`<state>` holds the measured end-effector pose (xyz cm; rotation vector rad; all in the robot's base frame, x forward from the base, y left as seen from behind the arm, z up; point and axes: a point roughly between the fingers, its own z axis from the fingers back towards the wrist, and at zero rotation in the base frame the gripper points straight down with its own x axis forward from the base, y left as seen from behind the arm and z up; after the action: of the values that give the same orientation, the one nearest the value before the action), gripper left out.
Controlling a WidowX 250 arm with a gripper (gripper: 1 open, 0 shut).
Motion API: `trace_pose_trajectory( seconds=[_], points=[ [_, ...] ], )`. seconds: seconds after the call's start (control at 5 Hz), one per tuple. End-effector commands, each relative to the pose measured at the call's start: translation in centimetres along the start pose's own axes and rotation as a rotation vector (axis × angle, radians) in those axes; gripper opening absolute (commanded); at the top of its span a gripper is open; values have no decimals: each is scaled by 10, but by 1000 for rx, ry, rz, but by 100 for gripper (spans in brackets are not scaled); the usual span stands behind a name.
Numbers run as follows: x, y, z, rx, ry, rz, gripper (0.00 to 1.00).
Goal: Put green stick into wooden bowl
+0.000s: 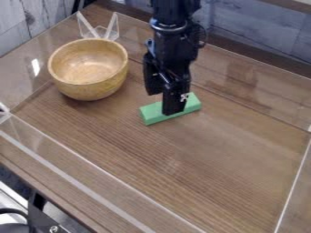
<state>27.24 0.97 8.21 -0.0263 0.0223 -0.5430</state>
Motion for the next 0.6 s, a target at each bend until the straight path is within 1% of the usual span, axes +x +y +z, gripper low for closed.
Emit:
trace_pose_trajectory(
  seconds=[0.0,0.2,0.4],
  points=[
    [8,10,4,40,-76,-27,100],
    [12,16,-9,38,-90,-48,100],
    [11,21,-15,38,-96,-55,100]
  ],
)
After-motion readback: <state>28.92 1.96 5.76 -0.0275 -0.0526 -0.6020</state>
